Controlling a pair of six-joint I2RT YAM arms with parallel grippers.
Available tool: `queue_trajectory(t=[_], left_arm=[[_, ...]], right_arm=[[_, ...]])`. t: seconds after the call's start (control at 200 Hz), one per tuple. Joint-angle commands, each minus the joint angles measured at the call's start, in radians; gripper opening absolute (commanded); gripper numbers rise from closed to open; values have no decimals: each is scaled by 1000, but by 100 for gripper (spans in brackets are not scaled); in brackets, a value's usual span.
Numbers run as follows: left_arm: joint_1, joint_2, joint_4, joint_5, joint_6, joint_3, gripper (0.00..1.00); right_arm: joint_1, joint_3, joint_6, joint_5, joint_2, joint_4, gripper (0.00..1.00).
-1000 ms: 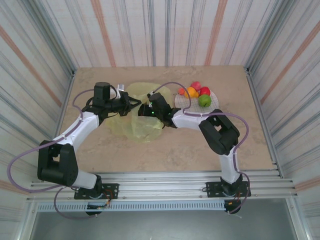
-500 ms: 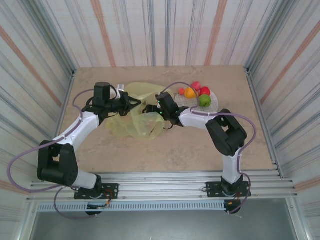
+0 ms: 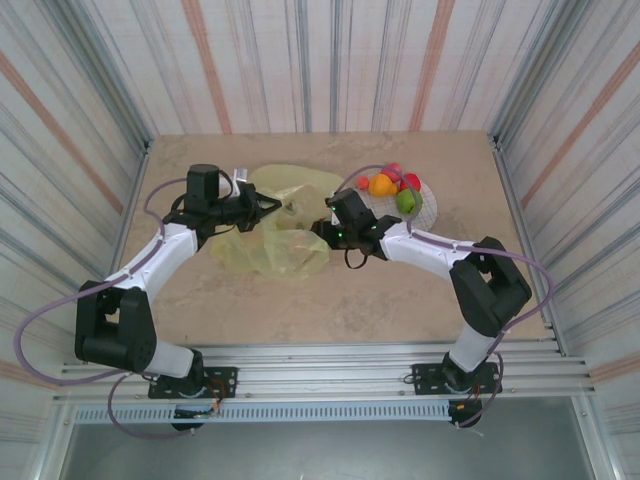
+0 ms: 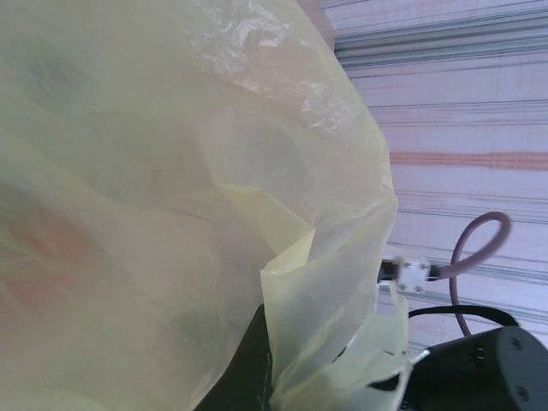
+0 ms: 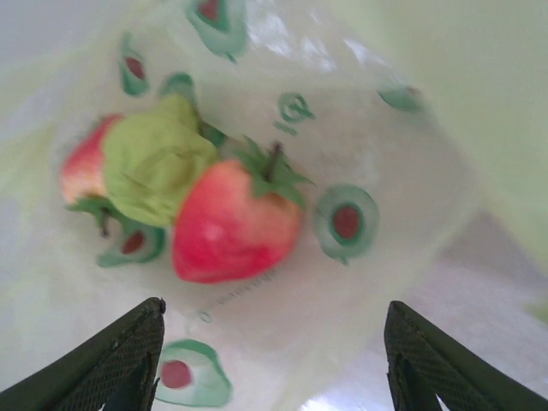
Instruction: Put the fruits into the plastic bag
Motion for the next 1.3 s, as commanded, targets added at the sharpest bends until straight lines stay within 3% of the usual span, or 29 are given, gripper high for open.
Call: queue_trajectory(t=[0.0, 0.256, 0.461, 0.556, 0.762, 0.842, 1.112, 1.298], left_arm=[[7, -8, 15, 21, -9, -2, 0], [7, -6, 15, 24, -10, -2, 0], [7, -10, 16, 23, -9, -1, 0], [7, -12, 15, 25, -9, -2, 0], [12, -14, 15, 25, -10, -2, 0], [17, -16, 15, 28, -12, -1, 0], [71, -55, 14, 33, -3, 13, 0], [119, -101, -3, 25, 14, 40, 0]], right_arm=[[-6, -37, 75, 74, -3, -60, 66], [-21, -43, 227, 83, 64, 56, 71], [-22, 6, 259, 77, 143, 94, 63], [-24, 5, 265, 82, 153, 111, 53], [-30, -39, 242, 94, 93, 172, 10], [-30, -56, 212, 100, 46, 186, 2], [0, -69, 154, 82, -143, 217, 0], [29, -27, 139, 74, -191, 187, 0]])
